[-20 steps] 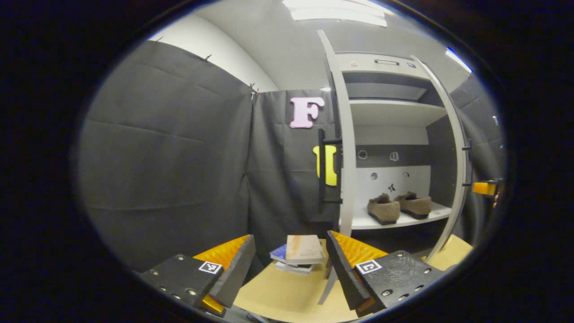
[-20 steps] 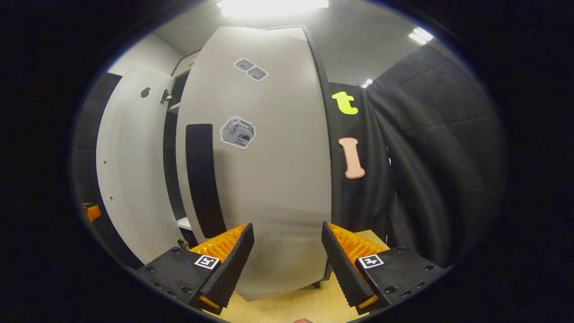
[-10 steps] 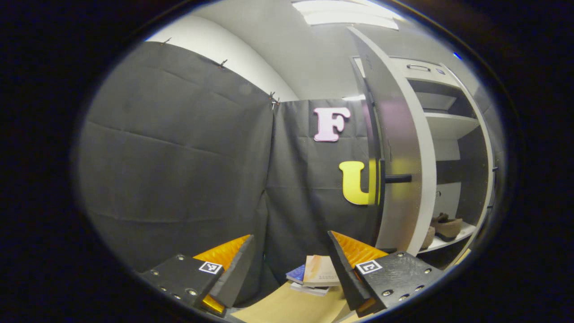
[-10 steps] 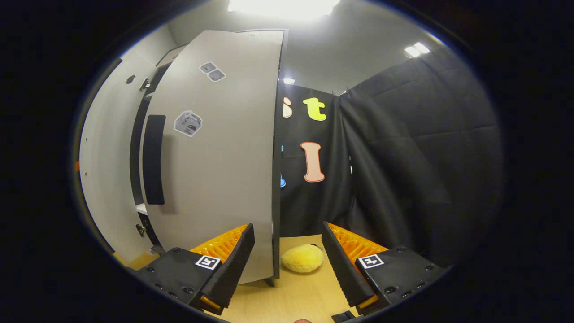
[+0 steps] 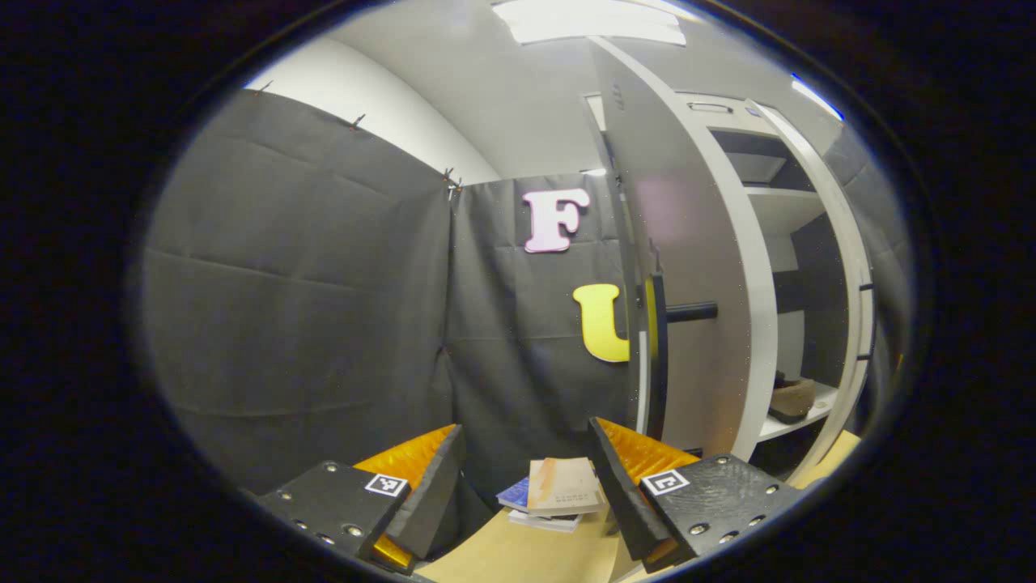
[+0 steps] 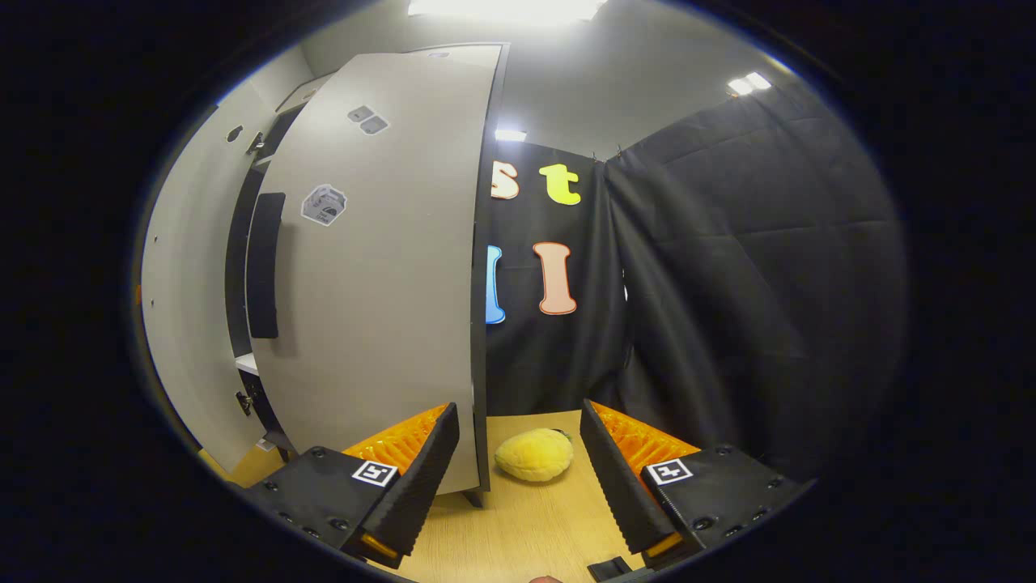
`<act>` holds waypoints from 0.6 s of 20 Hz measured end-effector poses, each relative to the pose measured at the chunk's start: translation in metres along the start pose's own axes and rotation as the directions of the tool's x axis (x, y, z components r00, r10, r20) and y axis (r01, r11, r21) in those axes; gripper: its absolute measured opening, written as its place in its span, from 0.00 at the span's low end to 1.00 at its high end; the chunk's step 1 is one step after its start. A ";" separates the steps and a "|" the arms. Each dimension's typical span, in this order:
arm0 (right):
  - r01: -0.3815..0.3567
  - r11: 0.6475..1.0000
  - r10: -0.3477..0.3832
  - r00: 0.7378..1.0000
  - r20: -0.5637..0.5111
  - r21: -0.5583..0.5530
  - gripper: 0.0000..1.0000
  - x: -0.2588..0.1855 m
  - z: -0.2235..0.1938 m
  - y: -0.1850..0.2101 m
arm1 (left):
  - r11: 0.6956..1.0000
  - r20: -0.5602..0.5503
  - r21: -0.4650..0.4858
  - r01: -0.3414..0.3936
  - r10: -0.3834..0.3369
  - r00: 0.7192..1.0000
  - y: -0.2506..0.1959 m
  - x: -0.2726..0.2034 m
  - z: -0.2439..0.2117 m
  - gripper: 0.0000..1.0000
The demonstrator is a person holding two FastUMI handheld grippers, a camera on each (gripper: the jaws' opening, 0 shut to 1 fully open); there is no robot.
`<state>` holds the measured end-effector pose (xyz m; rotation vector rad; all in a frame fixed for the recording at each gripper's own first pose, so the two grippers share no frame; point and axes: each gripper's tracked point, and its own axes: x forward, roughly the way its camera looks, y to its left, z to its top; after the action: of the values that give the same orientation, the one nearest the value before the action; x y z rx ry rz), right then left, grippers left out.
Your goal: Grab one shoe with the right hand and put it into the shoe cabinet, grab the other shoe with the left hand and put it into the shoe cabinet; then close the right door with the right hand and the left door with the left hand.
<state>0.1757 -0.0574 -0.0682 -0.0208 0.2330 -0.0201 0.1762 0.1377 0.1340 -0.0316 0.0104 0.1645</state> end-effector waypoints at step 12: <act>0.005 1.000 -0.005 1.000 -0.023 -0.019 0.96 -0.011 -0.009 -0.013 | 0.965 0.051 -0.002 0.261 -0.260 0.964 -0.177 0.008 0.007 0.95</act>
<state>0.1623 -0.0701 -0.0740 -0.0404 0.2565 -0.0232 0.2132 -0.0355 0.1461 -0.0374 -0.0449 -0.0986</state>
